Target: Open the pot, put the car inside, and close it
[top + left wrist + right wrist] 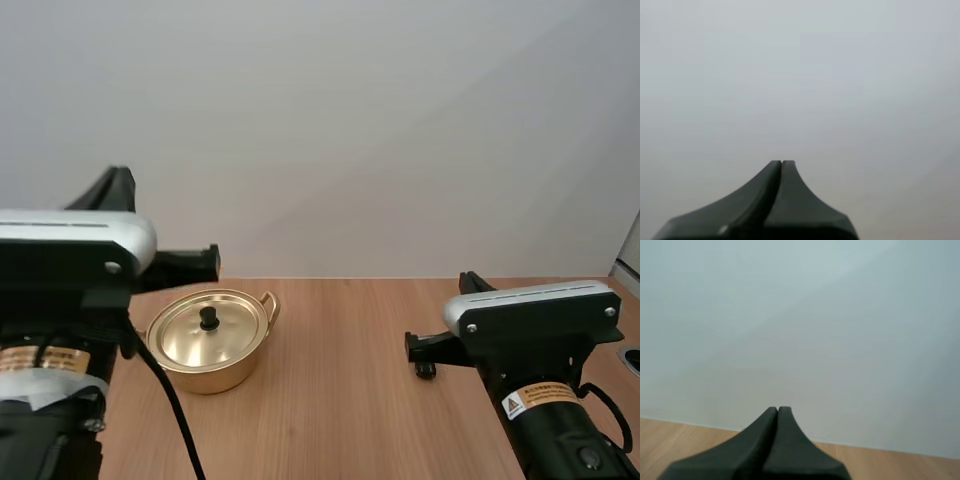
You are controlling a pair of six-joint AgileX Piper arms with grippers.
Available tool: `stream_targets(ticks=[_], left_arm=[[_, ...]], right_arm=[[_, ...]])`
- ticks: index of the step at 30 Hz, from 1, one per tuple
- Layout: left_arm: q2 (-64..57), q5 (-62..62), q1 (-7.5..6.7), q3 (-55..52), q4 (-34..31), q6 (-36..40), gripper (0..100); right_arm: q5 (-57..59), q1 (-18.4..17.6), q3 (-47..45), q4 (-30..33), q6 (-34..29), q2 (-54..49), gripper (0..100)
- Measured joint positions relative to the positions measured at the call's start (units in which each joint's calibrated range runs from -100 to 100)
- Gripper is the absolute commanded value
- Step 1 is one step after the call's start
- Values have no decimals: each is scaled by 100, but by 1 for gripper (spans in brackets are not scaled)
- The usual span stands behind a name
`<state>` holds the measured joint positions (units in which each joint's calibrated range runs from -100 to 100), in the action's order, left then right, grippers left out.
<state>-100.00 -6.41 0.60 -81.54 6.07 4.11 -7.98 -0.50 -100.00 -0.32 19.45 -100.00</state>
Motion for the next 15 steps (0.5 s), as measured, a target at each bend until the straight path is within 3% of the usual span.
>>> stream_targets(ticks=[4,8,11,15], left_arm=[[0,34,0,583,53,90,0],[0,869,0,771,99,9,0],[0,1664,0,915,-9,-125,0],[10,2468,0,1181,-79,-458,0]], right_arm=[[-1053,-15,0,-678,511,0,0],[-2098,-15,0,-1310,1066,0,0],[-2930,-15,0,-1516,1528,0,0],[-3713,-15,261,-1327,2018,0,0]])
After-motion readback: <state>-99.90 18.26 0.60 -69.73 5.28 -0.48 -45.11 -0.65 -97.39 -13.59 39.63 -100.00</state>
